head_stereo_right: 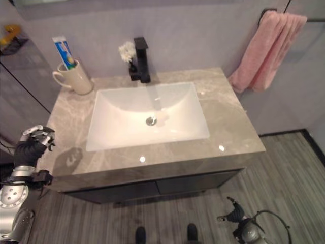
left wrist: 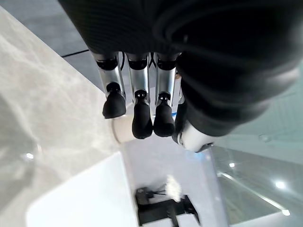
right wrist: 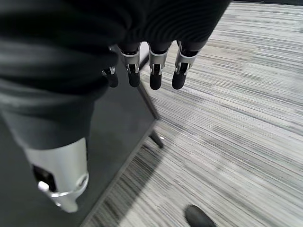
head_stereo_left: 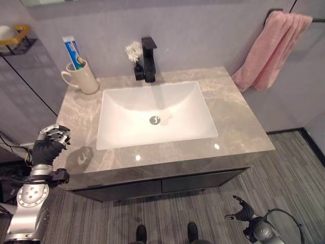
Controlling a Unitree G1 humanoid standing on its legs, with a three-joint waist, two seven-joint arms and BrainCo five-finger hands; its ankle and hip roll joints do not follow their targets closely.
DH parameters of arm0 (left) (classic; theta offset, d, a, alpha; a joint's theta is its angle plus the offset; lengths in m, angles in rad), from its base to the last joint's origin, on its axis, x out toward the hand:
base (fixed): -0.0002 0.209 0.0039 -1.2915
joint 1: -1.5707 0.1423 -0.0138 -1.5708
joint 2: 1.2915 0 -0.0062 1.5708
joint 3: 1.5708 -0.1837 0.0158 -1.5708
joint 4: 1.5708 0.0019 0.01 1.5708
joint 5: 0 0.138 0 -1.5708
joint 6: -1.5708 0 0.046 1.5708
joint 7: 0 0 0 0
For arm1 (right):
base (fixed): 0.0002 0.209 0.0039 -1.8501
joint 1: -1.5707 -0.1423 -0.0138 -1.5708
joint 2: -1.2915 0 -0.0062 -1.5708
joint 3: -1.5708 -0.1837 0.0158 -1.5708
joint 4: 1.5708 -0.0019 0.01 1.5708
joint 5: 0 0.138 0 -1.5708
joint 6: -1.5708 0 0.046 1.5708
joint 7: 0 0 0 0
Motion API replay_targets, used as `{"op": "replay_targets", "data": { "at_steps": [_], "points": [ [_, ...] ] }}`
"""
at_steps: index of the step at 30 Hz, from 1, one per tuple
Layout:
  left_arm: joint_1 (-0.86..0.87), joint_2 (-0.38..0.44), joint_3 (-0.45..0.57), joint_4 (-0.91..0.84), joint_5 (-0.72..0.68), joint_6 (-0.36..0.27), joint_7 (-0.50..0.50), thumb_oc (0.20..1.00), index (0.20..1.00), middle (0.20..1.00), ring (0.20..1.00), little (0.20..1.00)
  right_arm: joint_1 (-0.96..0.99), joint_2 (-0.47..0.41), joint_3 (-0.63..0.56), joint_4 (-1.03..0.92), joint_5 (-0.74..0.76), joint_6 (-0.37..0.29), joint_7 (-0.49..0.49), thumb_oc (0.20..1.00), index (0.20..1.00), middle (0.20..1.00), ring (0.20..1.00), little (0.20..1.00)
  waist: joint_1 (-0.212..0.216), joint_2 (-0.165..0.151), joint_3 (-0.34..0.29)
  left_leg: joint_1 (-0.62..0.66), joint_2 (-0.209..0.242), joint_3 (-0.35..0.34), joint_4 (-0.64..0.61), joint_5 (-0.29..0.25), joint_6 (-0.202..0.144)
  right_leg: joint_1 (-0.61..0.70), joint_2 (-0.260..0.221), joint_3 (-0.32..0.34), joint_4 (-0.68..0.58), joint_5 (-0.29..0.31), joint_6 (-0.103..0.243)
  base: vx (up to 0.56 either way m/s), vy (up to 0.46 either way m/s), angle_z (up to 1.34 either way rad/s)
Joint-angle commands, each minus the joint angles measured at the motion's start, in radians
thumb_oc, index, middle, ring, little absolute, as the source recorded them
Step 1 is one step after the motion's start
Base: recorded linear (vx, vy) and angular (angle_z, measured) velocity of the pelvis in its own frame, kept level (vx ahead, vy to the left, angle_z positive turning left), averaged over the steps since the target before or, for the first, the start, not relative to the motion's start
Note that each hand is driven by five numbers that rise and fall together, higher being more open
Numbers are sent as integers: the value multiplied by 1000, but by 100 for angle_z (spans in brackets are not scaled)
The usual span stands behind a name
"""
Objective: Put brush and paste in cup on sink, flatten towel.
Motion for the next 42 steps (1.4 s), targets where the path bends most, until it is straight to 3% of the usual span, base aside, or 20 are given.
{"op": "replay_targets", "data": {
  "at_steps": [1,4,5,7,8,10,12,15,18,20,29,38,42],
  "points": [
    [-69,26,-19,-40,51,-38,-15,200,200,200,200,200,-69,3,15,-29,17,-26,9,1000,1000,1000,1000,1000,2,-50,-19,75,-61,-22,10,-120,52,-3,-158,-5,13,97,110,-45,166,4],
    [-87,3,-40,-39,70,-39,-8,200,200,200,200,200,-95,17,35,-56,24,-29,20,1000,1000,1000,1000,1000,9,-53,-9,91,-72,-8,10,-123,68,-29,-164,17,86,89,103,-62,133,8],
    [-92,-7,-50,-41,78,-39,-3,200,200,200,200,200,-99,20,41,-62,30,-30,22,1000,1000,1000,1000,1000,9,-49,-3,91,-69,-7,10,-121,71,-35,-146,20,112,68,95,-49,105,-11],
    [-104,-11,-59,-36,64,-51,-8,200,200,200,200,200,-86,15,56,-104,50,-43,33,1000,1000,1000,1000,1000,-15,-42,-5,99,-67,-13,10,-116,76,-42,-63,123,126,-7,66,29,110,-9],
    [-112,-19,-60,-32,64,-56,-10,200,200,200,200,200,-81,11,68,-122,59,-53,39,1000,1000,1000,1000,1000,-18,-47,-7,102,-71,-12,10,-117,78,-47,-36,152,104,-14,59,74,76,-4],
    [-112,-44,-61,-31,79,-56,-13,200,200,200,200,200,-88,6,73,-130,71,-65,40,1000,1000,1000,1000,1000,-7,-47,0,113,-83,-14,10,-130,84,-76,-12,138,42,32,54,77,-9,-6],
    [-112,-45,-61,-31,79,-56,-13,200,200,200,200,200,-88,5,73,-130,71,-65,40,1000,1000,1000,1000,1000,-8,-44,0,113,-81,-16,10,-131,84,-74,-10,136,40,32,54,59,-25,-5],
    [-127,-52,-58,-37,98,-60,-2,200,200,200,200,200,-109,-11,83,-148,52,-63,51,1000,1000,1000,1000,1000,-29,-43,38,170,-87,-41,10,-147,83,-174,31,139,28,79,62,146,-40,9],
    [-132,-58,-71,-28,97,-64,-14,200,200,200,200,200,-84,-26,83,-136,37,-67,57,1000,1000,1000,1000,1000,-33,-60,30,206,-78,-61,14,-173,69,-131,52,168,64,60,51,147,-91,12],
    [-108,-71,-60,-24,77,-56,-24,200,200,200,200,200,-51,-38,60,-109,30,-61,63,1000,1000,1000,1000,1000,-40,-49,7,222,-52,-84,12,-179,60,-119,73,140,89,41,32,246,-149,17],
    [-108,-99,-49,36,25,-39,-9,200,200,200,200,200,-29,-46,81,45,-59,-46,52,1000,1000,1000,1000,1000,-43,-29,-13,211,-10,-116,10,-173,28,-61,71,73,31,26,20,125,-67,38],
    [-241,-57,-48,147,47,-31,72,200,200,200,200,200,-18,-30,111,135,-92,-27,60,1000,1000,1000,1000,1000,-57,-25,0,196,-4,-103,10,-172,17,-86,68,74,29,25,19,35,-9,-1],
    [-258,-105,-54,103,24,-58,88,200,200,200,200,200,0,-11,92,203,-89,-20,45,1000,1000,1000,1000,1000,-65,-14,-9,226,6,-99,10,-172,7,-71,73,73,52,-8,4,104,-52,-1]
  ]
}}
